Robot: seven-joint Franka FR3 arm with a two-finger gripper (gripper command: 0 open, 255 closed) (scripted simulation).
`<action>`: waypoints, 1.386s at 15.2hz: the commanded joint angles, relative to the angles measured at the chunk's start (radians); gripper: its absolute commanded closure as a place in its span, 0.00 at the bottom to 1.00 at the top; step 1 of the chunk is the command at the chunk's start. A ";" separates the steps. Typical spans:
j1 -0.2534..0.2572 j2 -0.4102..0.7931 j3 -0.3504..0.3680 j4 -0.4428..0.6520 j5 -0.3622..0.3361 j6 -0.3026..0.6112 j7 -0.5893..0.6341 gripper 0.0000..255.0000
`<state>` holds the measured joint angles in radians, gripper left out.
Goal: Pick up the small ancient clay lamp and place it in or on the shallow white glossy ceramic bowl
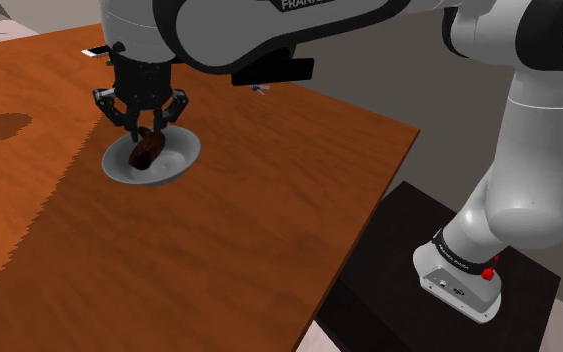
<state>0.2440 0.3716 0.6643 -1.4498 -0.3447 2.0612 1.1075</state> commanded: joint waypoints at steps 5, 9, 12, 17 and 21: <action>-0.001 0.000 0.000 -0.004 -0.001 0.004 0.000 1.00; -0.001 0.000 0.000 -0.004 -0.001 0.004 0.000 0.00; -0.005 -0.016 0.005 0.007 0.011 -0.019 -0.006 0.00; -0.013 -0.055 0.017 0.045 0.040 -0.088 -0.023 0.00; -0.013 -0.055 0.017 0.045 0.040 -0.088 -0.023 0.00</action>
<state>0.2307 0.3166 0.6811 -1.4052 -0.3049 1.9734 1.0844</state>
